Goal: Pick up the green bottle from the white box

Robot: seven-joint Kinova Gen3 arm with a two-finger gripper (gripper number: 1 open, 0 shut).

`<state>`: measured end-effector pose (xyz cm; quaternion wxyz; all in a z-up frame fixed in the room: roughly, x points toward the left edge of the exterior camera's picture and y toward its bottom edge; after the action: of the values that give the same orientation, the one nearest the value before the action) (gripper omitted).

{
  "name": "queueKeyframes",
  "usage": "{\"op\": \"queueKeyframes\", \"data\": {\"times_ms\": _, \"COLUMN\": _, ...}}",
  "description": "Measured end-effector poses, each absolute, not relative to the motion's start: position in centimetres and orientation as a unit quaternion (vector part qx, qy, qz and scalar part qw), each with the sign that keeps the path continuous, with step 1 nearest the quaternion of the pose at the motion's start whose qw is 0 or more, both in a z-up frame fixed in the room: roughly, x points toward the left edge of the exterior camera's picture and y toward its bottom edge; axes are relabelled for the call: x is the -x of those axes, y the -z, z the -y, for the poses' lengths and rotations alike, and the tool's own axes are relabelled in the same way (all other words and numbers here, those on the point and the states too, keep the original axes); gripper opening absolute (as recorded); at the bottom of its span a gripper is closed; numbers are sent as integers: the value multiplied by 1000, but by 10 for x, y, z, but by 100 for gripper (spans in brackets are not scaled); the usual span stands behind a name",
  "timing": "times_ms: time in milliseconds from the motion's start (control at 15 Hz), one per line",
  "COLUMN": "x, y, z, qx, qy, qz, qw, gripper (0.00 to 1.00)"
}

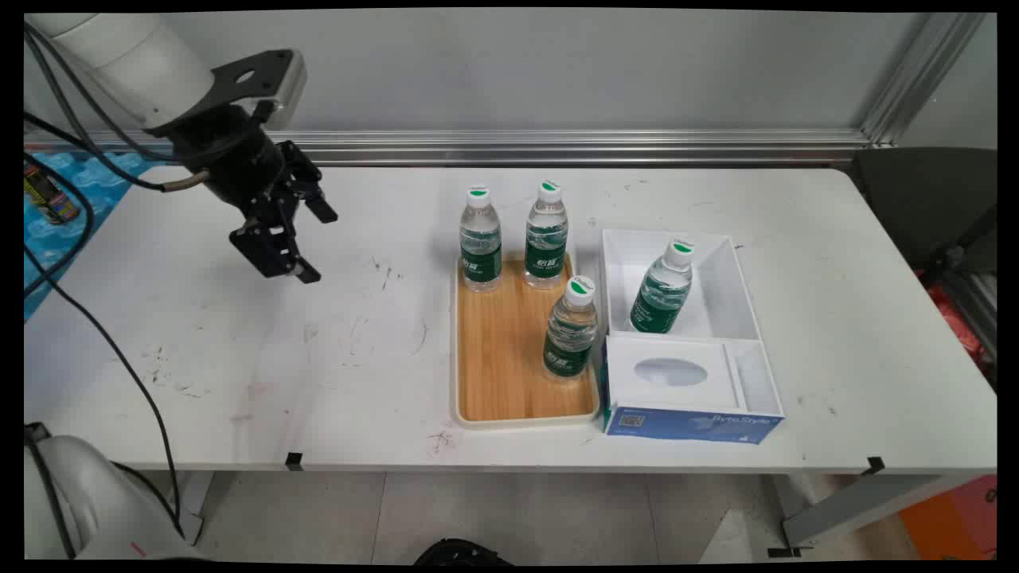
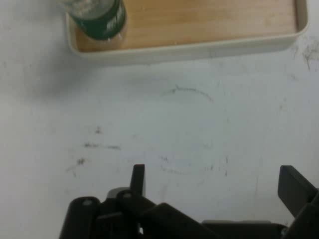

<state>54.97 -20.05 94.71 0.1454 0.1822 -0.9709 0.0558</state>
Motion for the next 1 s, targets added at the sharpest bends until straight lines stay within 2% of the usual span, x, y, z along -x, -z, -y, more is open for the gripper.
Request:
{"op": "queueKeyframes", "data": {"times_ms": 467, "x": -523, "y": -962, "z": 215, "qx": -171, "qy": -69, "qz": 968, "qw": 171, "gripper": 100}}
{"op": "queueKeyframes", "data": {"times_ms": 1000, "x": -432, "y": -988, "z": 248, "qx": -167, "qy": -84, "qz": 958, "qw": 216, "gripper": 100}}
